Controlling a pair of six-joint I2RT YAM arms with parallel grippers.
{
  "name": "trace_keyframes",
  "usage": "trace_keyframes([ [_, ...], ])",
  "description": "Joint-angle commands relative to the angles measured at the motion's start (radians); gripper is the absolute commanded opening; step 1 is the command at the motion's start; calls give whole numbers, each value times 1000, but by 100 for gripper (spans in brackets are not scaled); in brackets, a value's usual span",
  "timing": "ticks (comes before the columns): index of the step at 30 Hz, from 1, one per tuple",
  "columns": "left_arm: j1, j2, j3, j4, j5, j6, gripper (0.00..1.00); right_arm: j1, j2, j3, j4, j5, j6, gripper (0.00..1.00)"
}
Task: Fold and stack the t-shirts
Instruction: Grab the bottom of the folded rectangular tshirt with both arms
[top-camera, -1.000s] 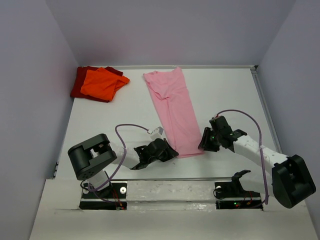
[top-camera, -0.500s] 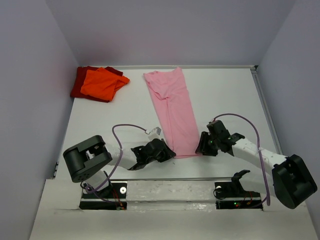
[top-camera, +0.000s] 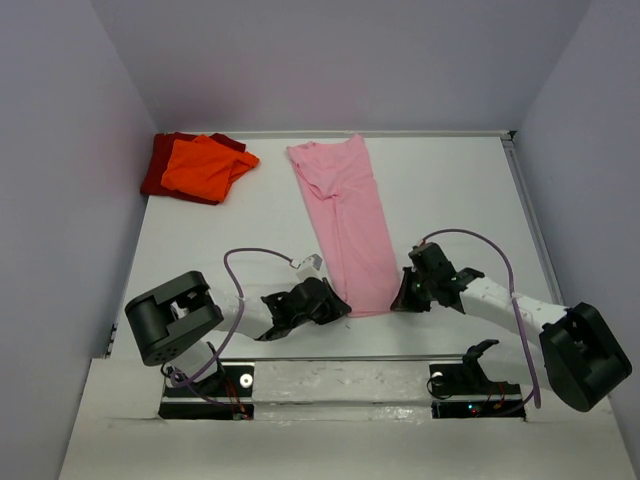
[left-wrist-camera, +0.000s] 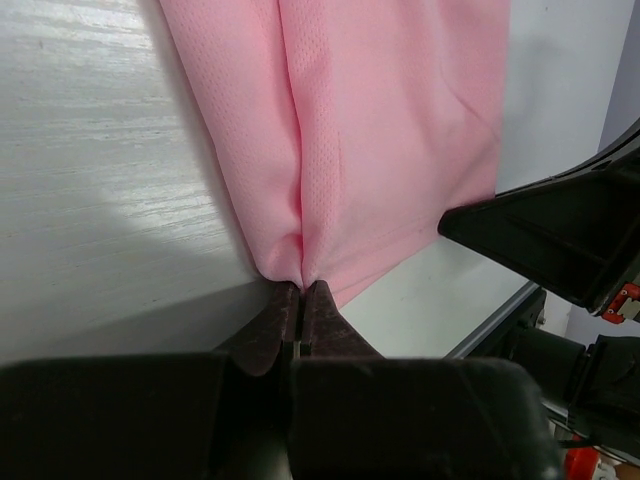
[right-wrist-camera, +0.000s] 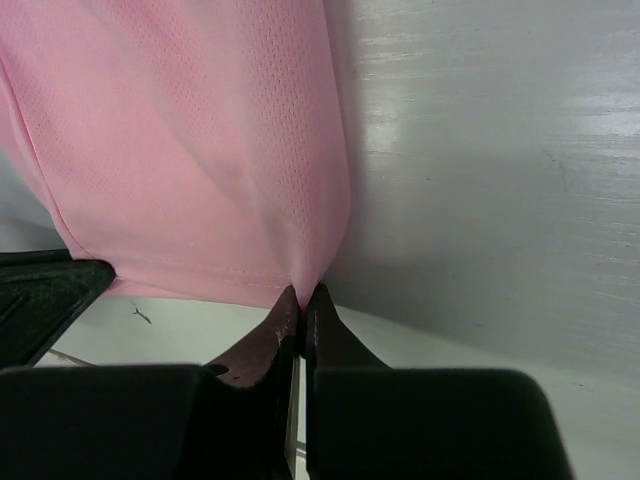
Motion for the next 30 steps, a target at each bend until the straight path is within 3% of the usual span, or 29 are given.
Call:
trace_keyframes([
  [1, 8, -16, -40, -100, -27, 49, 0, 15, -15, -13, 15, 15, 2, 0],
  [5, 8, -48, -69, -102, -18, 55, 0, 26, -41, -25, 15, 3, 8, 0],
  [11, 6, -139, -170, -96, 13, 44, 0, 190, -72, -51, 12, 48, 76, 0],
  [19, -81, -467, -339, -152, 2, -63, 0, 399, -78, -54, 12, 107, 215, 0],
  [22, -109, -692, -387, -325, -42, -92, 0, 465, -98, -59, 17, 167, 264, 0],
  [26, -110, -1040, -323, -638, -149, -40, 0, 488, -141, -23, -14, 268, 254, 0],
  [30, -109, -1162, -243, -784, -237, -23, 0, 488, -128, 58, -55, 352, 188, 0],
])
